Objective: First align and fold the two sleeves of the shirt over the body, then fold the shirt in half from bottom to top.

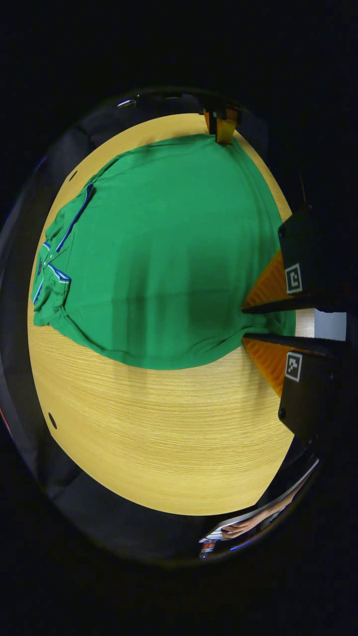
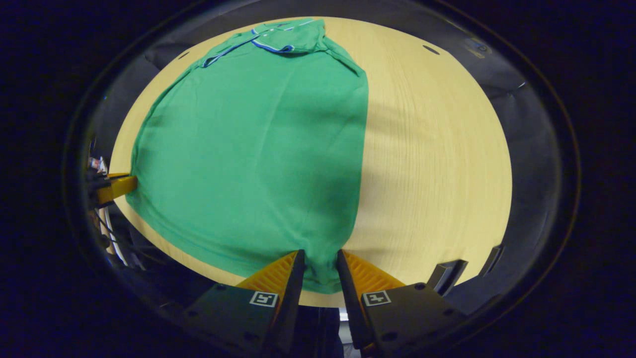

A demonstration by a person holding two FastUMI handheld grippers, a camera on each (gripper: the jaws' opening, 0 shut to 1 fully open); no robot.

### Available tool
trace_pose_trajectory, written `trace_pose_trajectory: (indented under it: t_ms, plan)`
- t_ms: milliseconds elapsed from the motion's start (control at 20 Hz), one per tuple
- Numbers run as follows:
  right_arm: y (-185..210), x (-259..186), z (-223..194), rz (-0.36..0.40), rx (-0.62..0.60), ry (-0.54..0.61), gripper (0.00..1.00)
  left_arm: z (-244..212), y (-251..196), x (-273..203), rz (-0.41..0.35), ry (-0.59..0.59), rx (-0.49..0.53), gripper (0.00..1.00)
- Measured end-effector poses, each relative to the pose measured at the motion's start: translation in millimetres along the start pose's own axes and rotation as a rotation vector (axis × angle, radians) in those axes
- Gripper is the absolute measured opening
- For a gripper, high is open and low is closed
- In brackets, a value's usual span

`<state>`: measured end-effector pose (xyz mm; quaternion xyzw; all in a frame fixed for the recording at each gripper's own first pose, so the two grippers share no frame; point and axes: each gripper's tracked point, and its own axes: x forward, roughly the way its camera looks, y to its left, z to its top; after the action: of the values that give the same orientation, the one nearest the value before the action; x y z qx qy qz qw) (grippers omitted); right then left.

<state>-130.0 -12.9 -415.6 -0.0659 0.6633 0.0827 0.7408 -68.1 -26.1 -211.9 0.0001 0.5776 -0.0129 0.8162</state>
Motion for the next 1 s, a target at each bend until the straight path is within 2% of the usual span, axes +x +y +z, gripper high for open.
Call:
trace_pose_trajectory:
  t_ms: [50,150,250,300,550,650,700,850,1000]
  plan:
    - [-4,0,4,-0.011,-0.001,-0.019,0.47,-1,-3,-1,0.006,-0.002,-0.009,0.20]
    - [-2,0,5,-0.001,0.025,-0.015,0.08,-1,-8,-2,0.011,0.002,0.006,0.12]
    - [-2,0,4,0.014,0.029,-0.008,0.05,-3,-11,-3,-0.002,-0.005,-0.001,0.06]
    - [-3,-1,4,0.021,0.035,-0.012,0.08,-3,-9,-3,-0.011,-0.007,-0.006,0.05]
    - [-5,-10,2,0.039,0.040,-0.012,0.08,-3,-12,-7,-0.042,-0.001,-0.044,0.04]
    - [-5,-27,8,0.059,0.051,-0.035,0.05,-2,-16,-25,-0.036,-0.018,-0.042,0.03]
    - [-6,-37,13,0.068,0.059,-0.053,0.07,-2,-19,-34,-0.044,-0.027,-0.040,0.03]
    - [-9,-67,29,0.083,0.068,-0.107,0.05,9,-30,-58,-0.070,-0.070,-0.030,0.04]
    - [-8,-98,51,0.091,0.058,-0.167,0.11,34,-30,-78,-0.068,-0.119,-0.037,0.04]
